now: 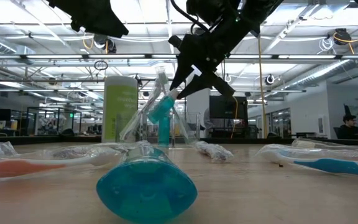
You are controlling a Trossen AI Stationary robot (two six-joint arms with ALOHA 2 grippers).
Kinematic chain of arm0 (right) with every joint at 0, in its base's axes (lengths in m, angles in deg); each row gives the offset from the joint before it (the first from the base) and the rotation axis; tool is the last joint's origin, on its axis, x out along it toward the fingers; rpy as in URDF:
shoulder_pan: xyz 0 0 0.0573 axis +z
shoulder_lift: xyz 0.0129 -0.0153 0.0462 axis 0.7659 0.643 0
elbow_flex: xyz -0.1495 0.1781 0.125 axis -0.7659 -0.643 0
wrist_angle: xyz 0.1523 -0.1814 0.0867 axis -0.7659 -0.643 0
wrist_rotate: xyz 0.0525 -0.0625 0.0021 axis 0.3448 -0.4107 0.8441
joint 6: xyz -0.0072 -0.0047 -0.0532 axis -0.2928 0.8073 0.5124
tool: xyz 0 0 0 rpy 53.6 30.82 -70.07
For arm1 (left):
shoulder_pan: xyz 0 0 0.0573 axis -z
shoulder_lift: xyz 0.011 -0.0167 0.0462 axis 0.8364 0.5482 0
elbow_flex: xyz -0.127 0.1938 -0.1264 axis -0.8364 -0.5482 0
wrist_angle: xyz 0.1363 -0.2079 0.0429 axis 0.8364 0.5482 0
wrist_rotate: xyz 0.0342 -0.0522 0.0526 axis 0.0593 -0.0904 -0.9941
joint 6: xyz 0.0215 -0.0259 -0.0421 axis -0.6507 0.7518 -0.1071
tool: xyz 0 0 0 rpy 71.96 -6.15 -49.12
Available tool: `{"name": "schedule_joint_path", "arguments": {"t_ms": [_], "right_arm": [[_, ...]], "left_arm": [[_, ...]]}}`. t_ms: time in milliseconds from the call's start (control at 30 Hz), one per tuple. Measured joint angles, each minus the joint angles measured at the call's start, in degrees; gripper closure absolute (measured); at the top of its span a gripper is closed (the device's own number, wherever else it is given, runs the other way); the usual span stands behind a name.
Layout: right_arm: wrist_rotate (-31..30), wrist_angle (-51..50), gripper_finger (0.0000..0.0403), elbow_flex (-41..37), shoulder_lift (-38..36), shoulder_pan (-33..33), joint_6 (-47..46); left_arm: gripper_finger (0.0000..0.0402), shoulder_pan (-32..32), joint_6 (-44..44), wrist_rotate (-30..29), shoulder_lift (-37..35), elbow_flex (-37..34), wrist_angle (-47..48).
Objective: Pick & Place toothbrushing station
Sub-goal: Put the top mouthwash into the transparent organizer, then put the top orange toothbrush into the transparent organizer
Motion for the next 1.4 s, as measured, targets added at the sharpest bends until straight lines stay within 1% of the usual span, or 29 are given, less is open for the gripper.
{"name": "schedule_joint_path", "arguments": {"t_ms": [100,300,433,567,700,833,967,1133,1267,1400], "right_arm": [[-0.02,-0.01,0.0264,0.00,0.00,-0.02,-0.51],[-0.04,0.01,0.0212,0.00,0.00,-0.95,-4.04],[-0.08,0.01,0.0186,0.00,0.00,-1.57,-7.13],[-0.14,0.18,0.0175,0.00,-0.11,-1.24,-12.02],[-0.24,-0.09,0.0177,0.04,-1.44,0.21,-20.23],[-0.17,-3.26,0.0177,0.04,-2.96,2.07,-30.56],[-0.23,-6.70,0.0175,0.07,-5.00,4.48,-42.78],[-0.22,-14.30,0.0179,0.09,-6.33,7.69,-58.29],[0.00,-26.06,0.0183,-0.04,-7.52,10.06,-72.23],[0.19,-40.22,0.0182,0.02,-7.41,11.54,-90.56]], "left_arm": [[0.0224,0.00,0.00,0.00,0.00,0.00,0.00],[0.0224,0.00,0.00,0.00,0.00,0.00,0.00],[0.0224,0.00,0.00,0.00,0.00,0.00,0.00],[0.0224,0.00,-0.02,0.00,0.00,0.00,0.00],[0.0224,0.00,-0.02,0.00,0.00,0.00,0.00],[0.0224,0.00,-0.02,0.01,0.00,0.00,0.02],[0.0224,0.00,-0.02,0.04,0.00,0.00,0.04],[0.0224,0.01,-0.02,0.07,0.02,0.00,0.04],[0.0224,0.00,0.16,0.07,0.02,0.00,0.04],[0.0224,0.01,0.32,0.09,0.02,0.00,0.02]]}}
